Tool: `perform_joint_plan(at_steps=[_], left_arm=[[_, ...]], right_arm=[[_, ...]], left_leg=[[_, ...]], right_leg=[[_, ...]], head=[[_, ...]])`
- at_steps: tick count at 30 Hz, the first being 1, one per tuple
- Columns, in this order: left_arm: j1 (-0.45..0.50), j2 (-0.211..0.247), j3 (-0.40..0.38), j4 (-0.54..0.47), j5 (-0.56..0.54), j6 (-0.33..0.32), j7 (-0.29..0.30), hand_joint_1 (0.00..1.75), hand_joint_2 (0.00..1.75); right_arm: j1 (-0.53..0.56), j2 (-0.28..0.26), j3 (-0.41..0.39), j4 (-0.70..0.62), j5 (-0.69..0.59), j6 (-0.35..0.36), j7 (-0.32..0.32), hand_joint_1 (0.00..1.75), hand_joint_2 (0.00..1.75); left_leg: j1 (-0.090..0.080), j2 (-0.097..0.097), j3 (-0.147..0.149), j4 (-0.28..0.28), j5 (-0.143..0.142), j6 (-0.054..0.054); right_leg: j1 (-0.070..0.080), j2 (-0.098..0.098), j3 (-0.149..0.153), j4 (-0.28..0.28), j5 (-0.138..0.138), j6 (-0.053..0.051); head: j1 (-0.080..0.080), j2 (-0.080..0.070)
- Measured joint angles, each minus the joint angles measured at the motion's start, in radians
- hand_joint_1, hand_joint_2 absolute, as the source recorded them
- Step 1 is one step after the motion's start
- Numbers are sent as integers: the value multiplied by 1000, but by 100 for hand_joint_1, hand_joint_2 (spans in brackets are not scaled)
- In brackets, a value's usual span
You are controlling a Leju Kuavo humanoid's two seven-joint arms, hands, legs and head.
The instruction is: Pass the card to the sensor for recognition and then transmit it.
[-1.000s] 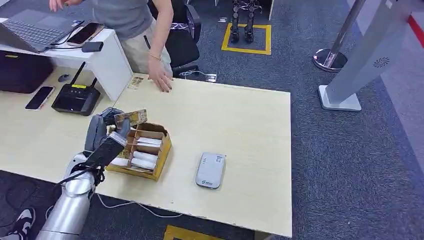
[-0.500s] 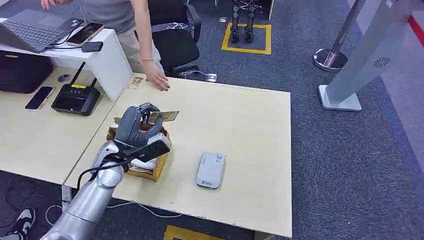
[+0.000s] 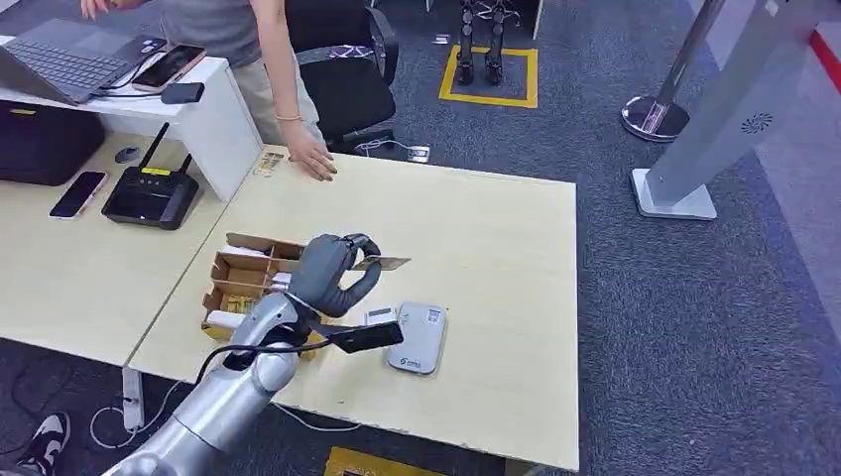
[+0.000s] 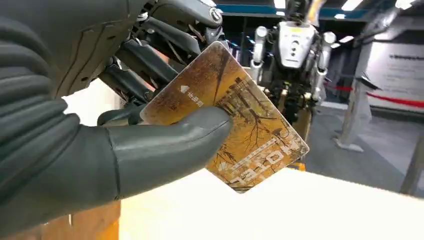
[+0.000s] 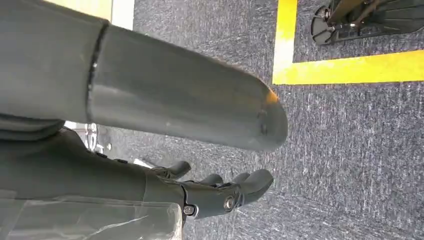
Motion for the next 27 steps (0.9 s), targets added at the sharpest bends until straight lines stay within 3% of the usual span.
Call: perform_joint_plan(at_steps=[4, 10, 17, 21, 27], left_arm=[[-8, -8, -52, 24, -74, 15, 37, 175, 175], [-34, -7, -144, 96, -315, 59, 142, 175, 175], [-54, -6, -226, 165, -476, 79, 223, 175, 175], [-60, -6, -254, 197, -505, 79, 243, 175, 175], [-63, -8, -271, 215, -471, 76, 222, 175, 175]], right_arm=[[-3, 0, 0, 0, 9, 0, 3, 0, 0], [-10, 0, 0, 0, 27, 1, 12, 0, 0], [-12, 0, 0, -1, 30, 1, 17, 0, 0], [-12, 0, 0, -1, 30, 0, 18, 0, 0], [-11, 0, 0, -1, 30, -1, 17, 0, 0]], left_leg=[[0, 0, 0, 0, 0, 0], [0, 0, 0, 0, 0, 0], [0, 0, 0, 0, 0, 0], [0, 0, 0, 0, 0, 0], [0, 0, 0, 0, 0, 0]], right_leg=[[0, 0, 0, 0, 0, 0], [0, 0, 0, 0, 0, 0], [0, 0, 0, 0, 0, 0], [0, 0, 0, 0, 0, 0], [0, 0, 0, 0, 0, 0]], head=[[0, 0], [0, 0], [0, 0], [0, 0], [0, 0]])
